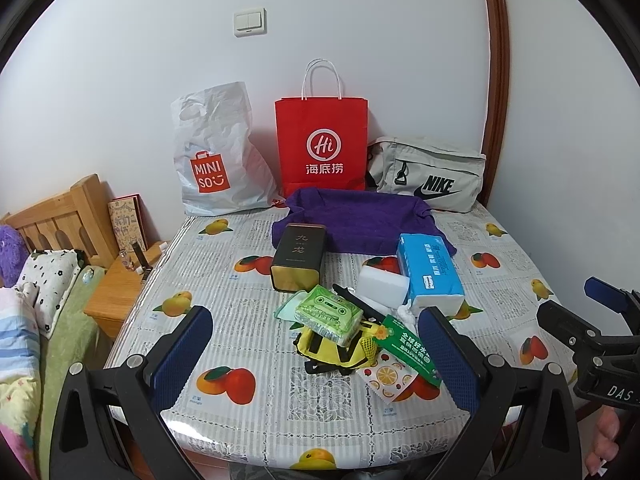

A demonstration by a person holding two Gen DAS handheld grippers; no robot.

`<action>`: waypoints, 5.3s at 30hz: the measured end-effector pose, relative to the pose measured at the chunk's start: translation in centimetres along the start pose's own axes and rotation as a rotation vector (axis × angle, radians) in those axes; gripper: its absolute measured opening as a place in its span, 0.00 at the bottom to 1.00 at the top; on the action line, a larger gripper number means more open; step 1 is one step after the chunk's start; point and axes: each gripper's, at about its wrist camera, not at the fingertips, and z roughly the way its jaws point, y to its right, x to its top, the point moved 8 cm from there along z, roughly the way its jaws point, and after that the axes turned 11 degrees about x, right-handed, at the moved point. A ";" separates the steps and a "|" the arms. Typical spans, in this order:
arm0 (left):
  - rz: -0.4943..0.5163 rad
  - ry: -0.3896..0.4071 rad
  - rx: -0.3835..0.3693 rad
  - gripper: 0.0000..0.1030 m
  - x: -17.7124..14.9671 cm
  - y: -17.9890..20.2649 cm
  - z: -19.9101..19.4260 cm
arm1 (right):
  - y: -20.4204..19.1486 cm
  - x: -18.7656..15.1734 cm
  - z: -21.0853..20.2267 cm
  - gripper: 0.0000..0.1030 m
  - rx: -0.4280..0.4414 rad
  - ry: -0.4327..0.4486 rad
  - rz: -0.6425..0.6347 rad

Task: Organize soft objects
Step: 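Grasp the green snack packet with the right tool while the left tool approaches the green tissue pack, then grasp the green tissue pack with the left tool, then carry both green packs onto the purple towel and open both tools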

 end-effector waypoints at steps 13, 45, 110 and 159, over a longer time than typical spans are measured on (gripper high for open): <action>-0.046 -0.035 -0.032 1.00 -0.7 -1.0 2.9 | 0.9 -1.4 3.3 1.00 0.029 -0.067 0.038; -0.059 -0.272 -0.059 1.00 -7.2 -1.6 15.3 | -0.4 -9.4 19.6 0.83 0.302 -0.229 -0.227; -0.096 -0.315 -0.232 0.62 -7.4 -2.0 22.6 | 5.5 -9.3 17.9 0.41 0.138 -0.302 -0.031; -0.024 -0.300 -0.155 0.57 8.5 -0.9 29.6 | 10.2 11.4 26.7 0.41 0.115 -0.175 0.003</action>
